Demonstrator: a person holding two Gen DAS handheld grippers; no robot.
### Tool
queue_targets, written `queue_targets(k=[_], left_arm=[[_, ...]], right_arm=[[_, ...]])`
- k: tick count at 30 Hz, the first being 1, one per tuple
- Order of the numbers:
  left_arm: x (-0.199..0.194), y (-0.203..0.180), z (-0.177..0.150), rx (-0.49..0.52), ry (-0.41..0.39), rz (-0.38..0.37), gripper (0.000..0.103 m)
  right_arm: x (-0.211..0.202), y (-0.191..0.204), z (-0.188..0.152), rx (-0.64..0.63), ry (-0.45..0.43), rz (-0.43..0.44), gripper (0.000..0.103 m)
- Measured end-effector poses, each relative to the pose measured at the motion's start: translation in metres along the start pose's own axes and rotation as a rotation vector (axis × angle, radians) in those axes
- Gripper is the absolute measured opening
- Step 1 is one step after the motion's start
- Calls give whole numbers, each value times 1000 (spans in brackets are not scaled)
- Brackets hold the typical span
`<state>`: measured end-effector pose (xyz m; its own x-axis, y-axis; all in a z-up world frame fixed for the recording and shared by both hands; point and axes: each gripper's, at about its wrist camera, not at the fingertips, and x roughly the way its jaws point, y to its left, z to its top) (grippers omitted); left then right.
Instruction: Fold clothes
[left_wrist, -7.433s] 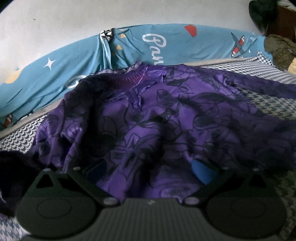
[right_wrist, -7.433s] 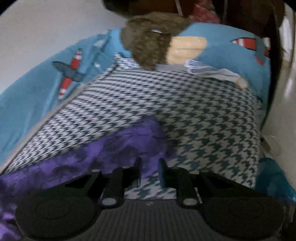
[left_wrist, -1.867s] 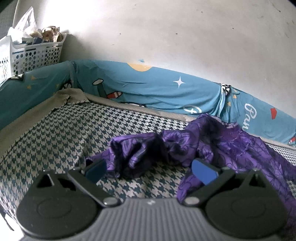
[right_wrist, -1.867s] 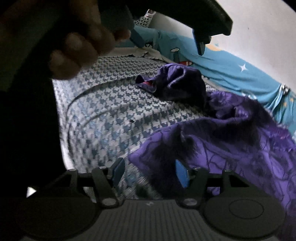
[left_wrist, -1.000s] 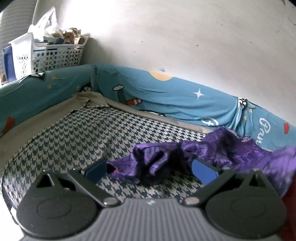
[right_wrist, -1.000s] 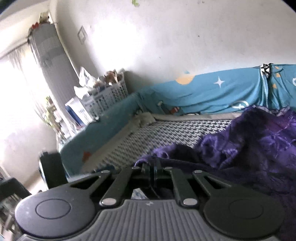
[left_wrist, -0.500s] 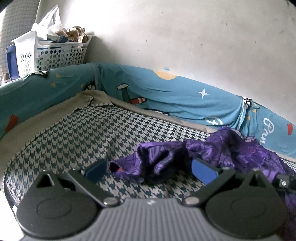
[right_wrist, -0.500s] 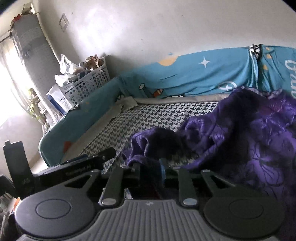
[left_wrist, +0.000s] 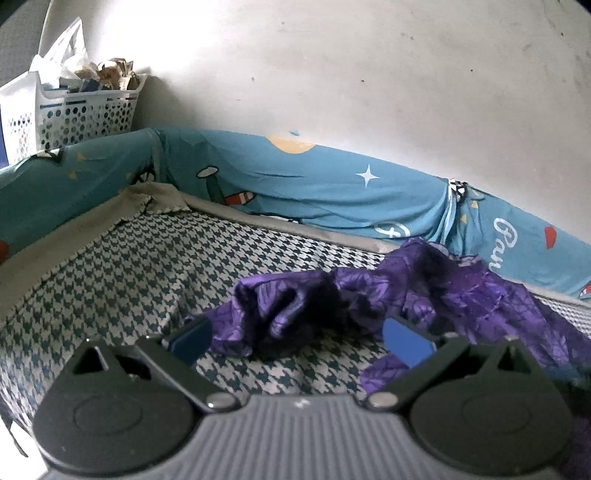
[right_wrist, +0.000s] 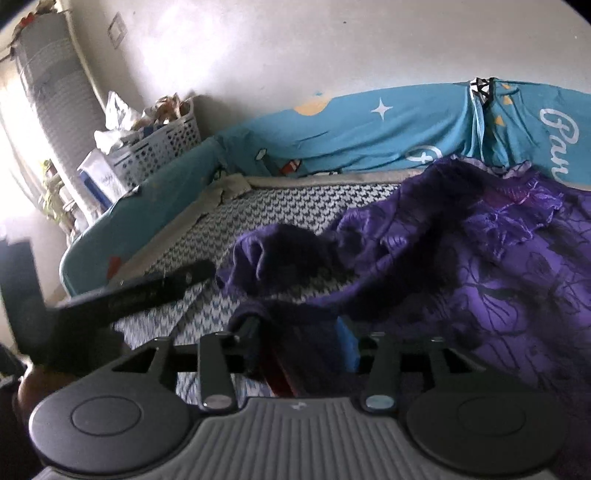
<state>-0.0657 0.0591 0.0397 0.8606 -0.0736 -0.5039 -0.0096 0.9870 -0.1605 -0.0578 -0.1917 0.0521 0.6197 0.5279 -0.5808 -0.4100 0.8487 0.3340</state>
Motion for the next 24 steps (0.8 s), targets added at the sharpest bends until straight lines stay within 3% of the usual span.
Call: queue_targets(k=[8,15,20,24], left_arm=[[-3,-8,-7,45,3,-21,103],[-5,-21,-19,102,39,-91,103],[-6,-36,-31,162,67,-146,103],[-6,-47,-43,191,109,-191,103]], right_arm=[[-28,-18,-44,54,38,-13,50],[-49,-39,-88,57,86,-125,50],[-54,-44,-108,-18,109,-239,50],[-51,-44,-119,-74,119,-274,52]])
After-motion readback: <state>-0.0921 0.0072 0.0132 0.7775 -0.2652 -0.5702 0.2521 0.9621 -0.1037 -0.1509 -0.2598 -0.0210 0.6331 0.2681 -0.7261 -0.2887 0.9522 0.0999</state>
